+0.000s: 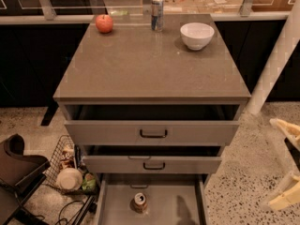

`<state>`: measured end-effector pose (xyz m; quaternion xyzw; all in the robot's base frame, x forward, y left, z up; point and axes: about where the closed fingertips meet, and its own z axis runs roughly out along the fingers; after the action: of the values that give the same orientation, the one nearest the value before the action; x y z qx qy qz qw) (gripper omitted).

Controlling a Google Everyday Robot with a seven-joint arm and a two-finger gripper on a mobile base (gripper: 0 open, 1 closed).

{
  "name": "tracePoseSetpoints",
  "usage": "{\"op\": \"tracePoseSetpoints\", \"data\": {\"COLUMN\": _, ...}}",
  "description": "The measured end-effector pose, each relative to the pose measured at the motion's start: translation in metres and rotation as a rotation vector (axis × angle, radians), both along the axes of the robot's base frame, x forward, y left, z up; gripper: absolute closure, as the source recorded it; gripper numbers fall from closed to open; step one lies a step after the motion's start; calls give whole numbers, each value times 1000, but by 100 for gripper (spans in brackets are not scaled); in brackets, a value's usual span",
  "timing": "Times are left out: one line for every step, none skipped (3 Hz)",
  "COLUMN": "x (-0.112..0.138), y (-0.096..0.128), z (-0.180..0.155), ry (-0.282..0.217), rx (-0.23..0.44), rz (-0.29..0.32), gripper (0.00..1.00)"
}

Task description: Pick orange can from bottom drawer and place on counter

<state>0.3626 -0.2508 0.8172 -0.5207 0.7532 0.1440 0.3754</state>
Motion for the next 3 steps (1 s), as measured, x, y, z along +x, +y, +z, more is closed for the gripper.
{"op": "tracePoseSetpoints", "data": {"x": -23, "y": -2, "z": -27, "ry": -82, "rx": 12, "rz": 28, "gripper": 0}}
{"op": "tracePoseSetpoints", "data": {"x": -22, "y": -1, "z": -27, "ry": -80, "rx": 13, "rz": 27, "gripper": 0}}
{"op": "tracePoseSetpoints", "data": {"x": -10, "y": 7, "z": -36, "ry": -113, "rx": 31, "rz": 44, "gripper": 0}}
